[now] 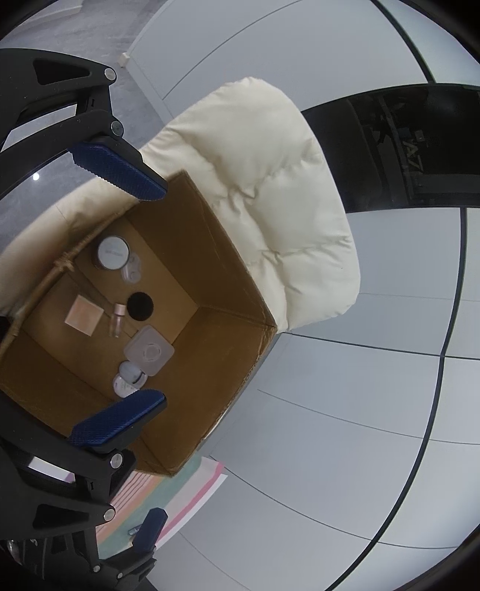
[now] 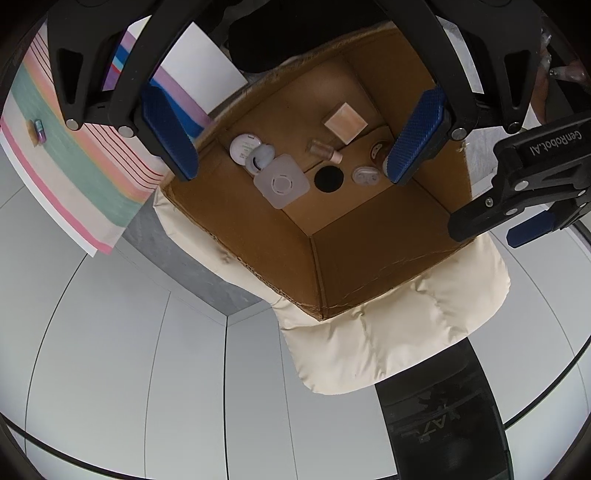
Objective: Organize objects
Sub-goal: 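Withdraw both tools from the box back toward the striped table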
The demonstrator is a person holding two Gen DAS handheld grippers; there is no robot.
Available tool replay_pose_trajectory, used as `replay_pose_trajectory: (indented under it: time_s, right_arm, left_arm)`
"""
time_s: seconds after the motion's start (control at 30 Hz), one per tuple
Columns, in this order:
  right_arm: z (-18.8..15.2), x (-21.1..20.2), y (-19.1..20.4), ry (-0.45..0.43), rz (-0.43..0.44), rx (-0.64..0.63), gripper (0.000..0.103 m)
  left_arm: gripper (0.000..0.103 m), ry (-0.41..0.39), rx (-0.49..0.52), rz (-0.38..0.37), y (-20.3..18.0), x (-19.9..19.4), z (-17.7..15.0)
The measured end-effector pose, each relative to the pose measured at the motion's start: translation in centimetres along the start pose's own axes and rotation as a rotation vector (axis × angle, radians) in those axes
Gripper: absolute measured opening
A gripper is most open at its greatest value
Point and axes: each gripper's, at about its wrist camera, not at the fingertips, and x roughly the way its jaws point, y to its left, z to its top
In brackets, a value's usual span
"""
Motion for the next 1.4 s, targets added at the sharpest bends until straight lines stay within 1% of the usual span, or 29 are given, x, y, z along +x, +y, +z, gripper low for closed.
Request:
replay_pose_trajectory:
  time_s: [0.13,0.23,0.33,0.43,0.53,0.6,0.63,0.67,0.7,0.73,0.77,0.8,0.83,0.87,0.93,0.97,1.0,1.07,1.17,1.4]
  right_arm:
    - [-1.1,-2.0,0.3,-0.001,-0.008,0.013,0.103]
    - [-2.6,-3.8,0.5,0.01,-0.007,0.036,0.103]
    - [-4.3,-5.4,0.7,0.021,-0.006,0.051,0.103]
    - [-6.2,-7.2,0.8,0.027,-0.014,0.066,0.103]
    - [-8.6,-9.1,0.8,0.039,-0.035,0.077,0.103]
    - [-10.8,-10.7,0.5,0.053,-0.04,0.103,0.103]
    - [-11.5,-11.2,0.5,0.056,-0.038,0.116,0.103]
    - [-12.5,-11.9,0.3,0.058,-0.031,0.133,0.103]
    - [-13.2,-12.5,0.2,0.055,-0.023,0.149,0.103]
    - [-13.7,-13.0,0.0,0.049,-0.018,0.164,0.103]
    - [-13.9,-13.4,-0.3,0.041,-0.023,0.181,0.103]
    - [-13.9,-13.9,-0.5,0.035,-0.031,0.197,0.103]
    - [-13.8,-14.4,-0.7,0.025,-0.034,0.211,0.103]
    - [-13.7,-15.0,-0.7,0.012,-0.033,0.218,0.103]
    - [-13.7,-16.2,-0.4,-0.015,-0.033,0.203,0.103]
    - [-13.7,-16.8,-0.3,-0.025,-0.049,0.192,0.103]
    - [-13.7,-17.3,-0.3,-0.033,-0.065,0.186,0.103]
    - [-13.8,-18.1,-0.4,-0.047,-0.089,0.192,0.103]
    - [-14.6,-19.6,-1.4,-0.067,-0.098,0.224,0.103]
    - [-17.2,-23.1,-5.0,-0.109,-0.173,0.332,0.103]
  left_arm:
    - [0.103,-0.004,0.008,0.015,0.8,-2.2,-0.9]
    - [0.103,-0.007,0.02,0.026,1.4,-4.1,-2.2]
    - [0.103,0.01,0.038,0.022,1.6,-5.7,-3.8]
    - [0.103,0.038,-0.002,-0.001,2.5,-7.1,-5.8]
    - [0.103,0.097,-0.03,-0.028,3.3,-8.1,-8.3]
    - [0.103,0.131,-0.019,-0.012,3.7,-8.8,-10.4]
    - [0.093,0.112,0.007,-0.012,3.7,-9.5,-11.5]
    - [0.097,0.068,0.061,0.03,3.3,-10.5,-12.2]
    - [0.098,0.077,0.072,0.073,3.0,-10.8,-12.2]
    - [0.098,0.086,0.066,0.081,2.8,-11.0,-12.0]
    - [0.098,0.078,0.04,0.009,2.8,-11.7,-11.5]
    - [0.098,0.069,0.019,-0.045,2.8,-12.4,-11.3]
    - [0.098,0.061,0.006,-0.081,2.8,-12.9,-11.2]
    - [0.099,0.049,0.014,-0.094,2.5,-13.5,-11.1]
    - [0.1,0.045,0.045,-0.071,1.7,-13.8,-11.2]
    - [0.1,0.054,0.055,-0.067,1.3,-13.7,-11.1]
    - [0.1,0.062,0.055,-0.082,1.0,-13.7,-11.0]
    - [0.1,0.079,0.043,-0.137,0.6,-13.6,-11.0]
    - [0.1,0.084,0.07,-0.157,-0.8,-14.0,-11.2]
    - [0.1,0.08,0.168,-0.218,-4.8,-14.6,-11.4]
